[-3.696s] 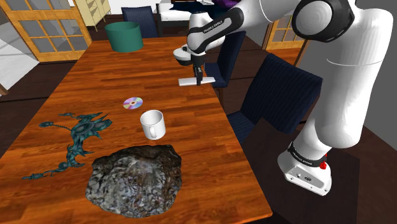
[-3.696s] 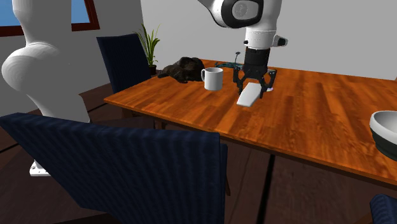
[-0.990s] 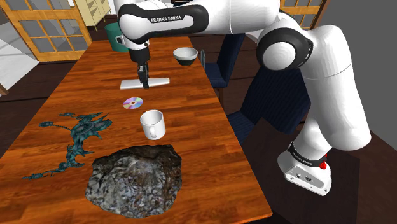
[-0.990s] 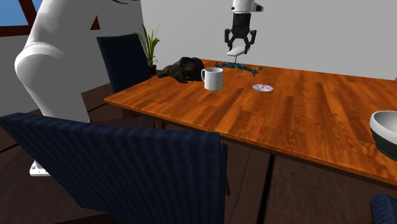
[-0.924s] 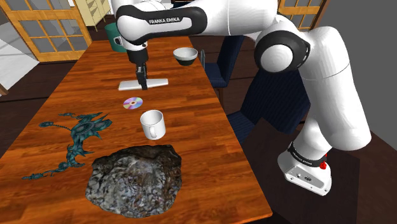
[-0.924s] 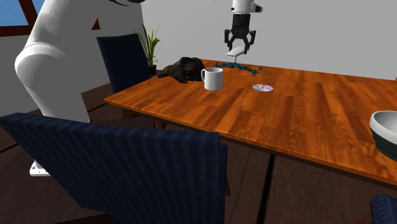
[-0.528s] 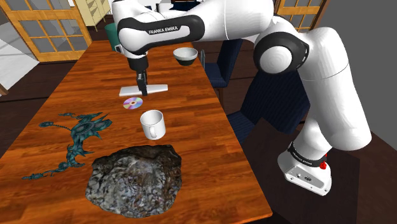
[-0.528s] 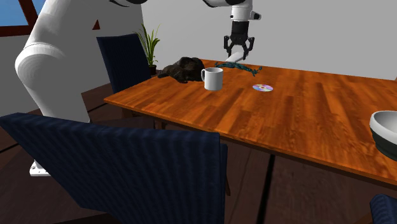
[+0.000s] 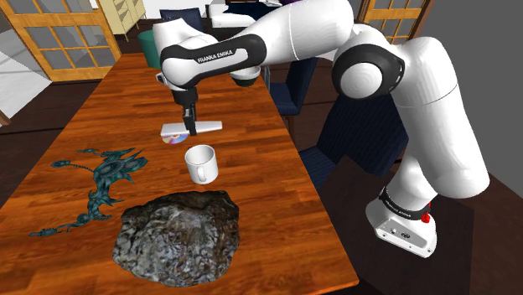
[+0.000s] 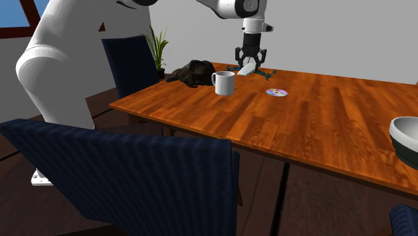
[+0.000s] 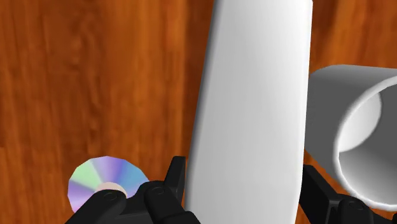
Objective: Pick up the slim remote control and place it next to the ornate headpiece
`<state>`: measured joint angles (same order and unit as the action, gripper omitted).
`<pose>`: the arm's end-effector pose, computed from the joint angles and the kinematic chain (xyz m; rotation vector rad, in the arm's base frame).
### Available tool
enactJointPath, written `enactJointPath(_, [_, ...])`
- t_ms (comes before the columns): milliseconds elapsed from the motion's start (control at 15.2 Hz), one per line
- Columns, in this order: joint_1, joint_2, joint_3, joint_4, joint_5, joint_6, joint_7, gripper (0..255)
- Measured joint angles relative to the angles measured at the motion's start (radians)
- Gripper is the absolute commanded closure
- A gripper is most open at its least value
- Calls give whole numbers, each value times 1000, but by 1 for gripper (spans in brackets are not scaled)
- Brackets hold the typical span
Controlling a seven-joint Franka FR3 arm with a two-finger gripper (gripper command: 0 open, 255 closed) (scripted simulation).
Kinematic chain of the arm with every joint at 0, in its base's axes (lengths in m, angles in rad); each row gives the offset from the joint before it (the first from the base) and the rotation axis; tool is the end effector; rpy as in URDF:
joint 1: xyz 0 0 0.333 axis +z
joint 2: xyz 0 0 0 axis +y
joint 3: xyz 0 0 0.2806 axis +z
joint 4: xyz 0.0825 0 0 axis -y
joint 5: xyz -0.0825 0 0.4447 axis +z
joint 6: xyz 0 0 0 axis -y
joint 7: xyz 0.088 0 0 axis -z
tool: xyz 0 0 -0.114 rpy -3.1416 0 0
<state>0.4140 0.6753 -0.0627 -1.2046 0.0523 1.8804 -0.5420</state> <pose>0.7240 0.2811 0.3305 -2.8254 -1.3495 -0.0042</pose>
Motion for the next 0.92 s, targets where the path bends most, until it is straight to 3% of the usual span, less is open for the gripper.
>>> enactJointPath(924, [-1, 49, 2, -98, 5, 154, -6, 255])
